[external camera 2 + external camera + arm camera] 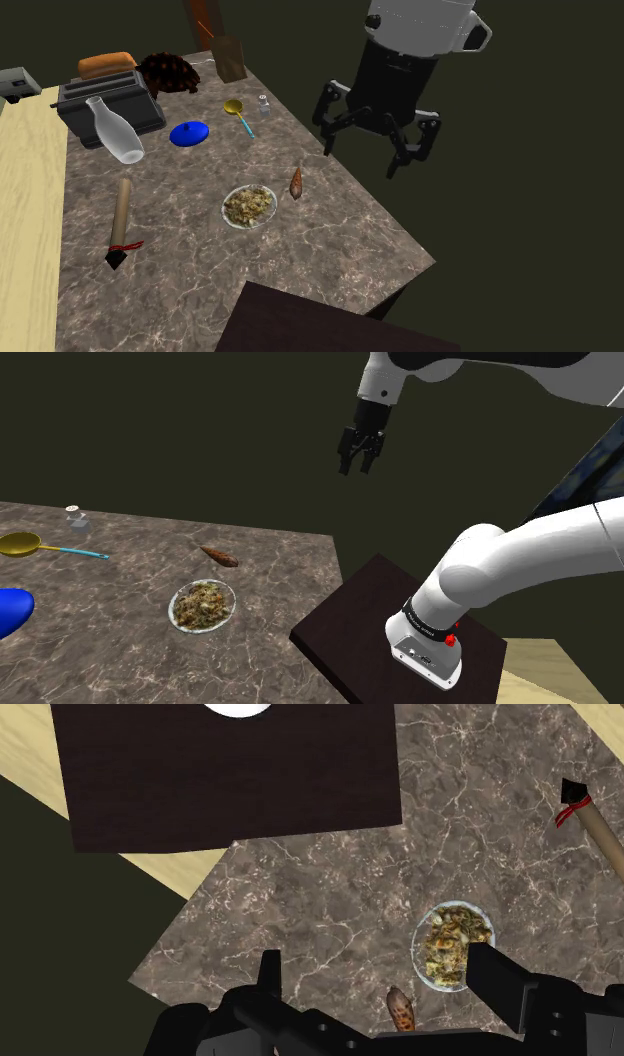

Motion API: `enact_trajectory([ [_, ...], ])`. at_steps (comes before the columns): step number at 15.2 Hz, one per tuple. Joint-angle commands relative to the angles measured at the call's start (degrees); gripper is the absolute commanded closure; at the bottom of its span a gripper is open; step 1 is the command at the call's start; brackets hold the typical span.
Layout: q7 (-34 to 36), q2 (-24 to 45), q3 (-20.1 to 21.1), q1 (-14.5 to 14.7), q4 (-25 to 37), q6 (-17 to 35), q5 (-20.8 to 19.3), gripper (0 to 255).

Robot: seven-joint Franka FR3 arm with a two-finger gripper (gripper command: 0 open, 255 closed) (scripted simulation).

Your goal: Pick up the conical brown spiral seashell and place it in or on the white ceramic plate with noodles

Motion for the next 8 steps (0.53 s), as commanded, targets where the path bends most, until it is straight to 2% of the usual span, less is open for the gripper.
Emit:
enact_trajectory([
  [1,0.3,3.2,1.0,0.6,-0.4,3.5,0.6,0],
  [8,0.8,16.2,3.8,2.4,1.2,14.3,1.7,0],
])
